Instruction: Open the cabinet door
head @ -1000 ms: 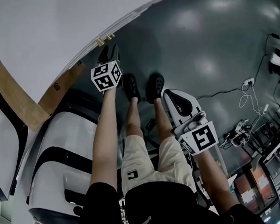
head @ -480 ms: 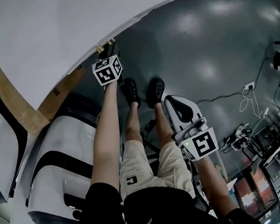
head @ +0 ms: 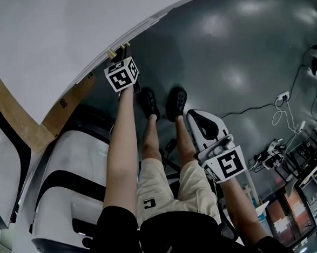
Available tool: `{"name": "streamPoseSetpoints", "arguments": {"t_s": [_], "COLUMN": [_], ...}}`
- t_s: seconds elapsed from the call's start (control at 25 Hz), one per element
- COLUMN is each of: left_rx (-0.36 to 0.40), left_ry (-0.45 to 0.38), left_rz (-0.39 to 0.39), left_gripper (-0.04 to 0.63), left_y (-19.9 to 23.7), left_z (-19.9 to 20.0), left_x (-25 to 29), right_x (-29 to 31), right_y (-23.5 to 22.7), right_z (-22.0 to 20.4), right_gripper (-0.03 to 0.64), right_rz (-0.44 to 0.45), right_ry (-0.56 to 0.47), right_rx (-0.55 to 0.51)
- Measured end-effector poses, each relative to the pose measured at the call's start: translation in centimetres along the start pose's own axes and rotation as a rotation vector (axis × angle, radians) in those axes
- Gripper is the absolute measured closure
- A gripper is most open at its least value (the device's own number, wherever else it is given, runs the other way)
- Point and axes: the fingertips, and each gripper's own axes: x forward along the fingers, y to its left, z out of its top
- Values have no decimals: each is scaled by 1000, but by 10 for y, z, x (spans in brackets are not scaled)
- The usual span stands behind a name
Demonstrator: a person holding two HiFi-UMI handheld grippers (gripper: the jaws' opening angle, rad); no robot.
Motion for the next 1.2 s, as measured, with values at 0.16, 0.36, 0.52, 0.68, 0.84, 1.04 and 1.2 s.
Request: {"name": "streamPoseSetpoints", "arguments": {"t_s": [0.16, 0.36, 0.52, 0.68, 0.84, 1.04, 1.2], "left_rx": [-7, -18, -27, -29, -35, -36, -44], "left_ry": [-6, -8, -7, -5, -3, 9, 14], "left_rz": [-2, -12, -8, -9, -10, -11, -10], "left_gripper": [497, 503, 505, 505, 505, 505, 505], "left_y": [-1, -2, -1, -3, -9, -17, -22], "left_z": [0, -1, -4, -10, -17, -32, -45], "left_x": [-1, -2, -2, -5, -10, -17, -23], "right_x": [-3, -6, -6, -6, -9, -14, -18], "right_y": [-1, -3, -2, -1, -3, -1, 1], "right_z": [-3, -5, -8, -10, -10, -11, -15], "right_gripper": [598, 598, 598, 598, 598, 598, 598], "right_rz": [-4, -7, -4, 1, 3, 13, 18], "right_ry": [1, 3, 6, 8, 5, 5, 4], "right_rx": [4, 7, 8, 6, 4, -4, -4]}}
